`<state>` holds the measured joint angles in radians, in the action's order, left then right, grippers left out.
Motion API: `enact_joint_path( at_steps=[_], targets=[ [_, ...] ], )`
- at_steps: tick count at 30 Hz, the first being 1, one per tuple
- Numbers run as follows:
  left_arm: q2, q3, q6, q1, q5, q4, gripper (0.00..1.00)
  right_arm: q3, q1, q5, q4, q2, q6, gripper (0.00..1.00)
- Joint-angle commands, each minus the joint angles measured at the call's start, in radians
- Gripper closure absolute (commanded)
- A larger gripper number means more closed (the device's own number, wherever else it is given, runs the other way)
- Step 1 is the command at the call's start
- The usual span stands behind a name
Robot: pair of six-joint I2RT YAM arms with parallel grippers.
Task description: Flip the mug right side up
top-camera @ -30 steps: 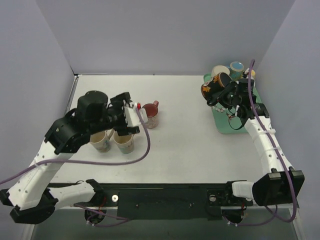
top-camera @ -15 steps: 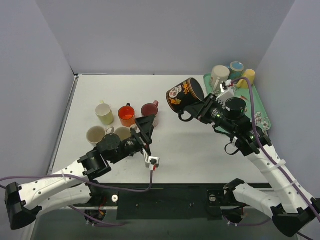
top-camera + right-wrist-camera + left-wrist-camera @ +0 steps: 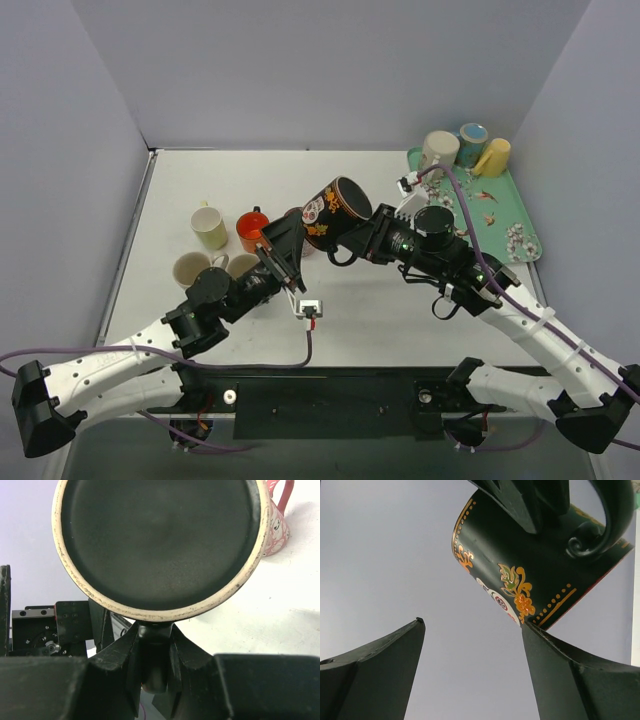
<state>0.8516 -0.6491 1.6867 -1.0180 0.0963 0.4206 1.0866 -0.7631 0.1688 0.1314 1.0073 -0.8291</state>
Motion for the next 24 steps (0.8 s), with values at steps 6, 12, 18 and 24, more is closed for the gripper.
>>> enact_joint_path(
  at_steps=[6, 12, 18, 24],
  targets=[
    [-0.051, -0.031, -0.010, 0.029, 0.014, -0.135, 0.12, 0.128, -0.018, -0.086, -0.178, -0.035, 0.071, 1.00],
    [-0.083, 0.028, 0.008, 0.058, -0.020, -0.137, 0.11, 0.142, -0.033, -0.049, -0.190, -0.026, 0.042, 1.00],
    [-0.014, -0.015, 0.030, 0.064, 0.017, -0.039, 0.11, 0.119, -0.056, -0.009, -0.259, 0.004, -0.005, 1.00],
    [-0.003, -0.021, 0.021, 0.064, 0.014, 0.018, 0.11, 0.124, -0.076, 0.005, -0.265, 0.030, -0.004, 1.00]
  ],
)
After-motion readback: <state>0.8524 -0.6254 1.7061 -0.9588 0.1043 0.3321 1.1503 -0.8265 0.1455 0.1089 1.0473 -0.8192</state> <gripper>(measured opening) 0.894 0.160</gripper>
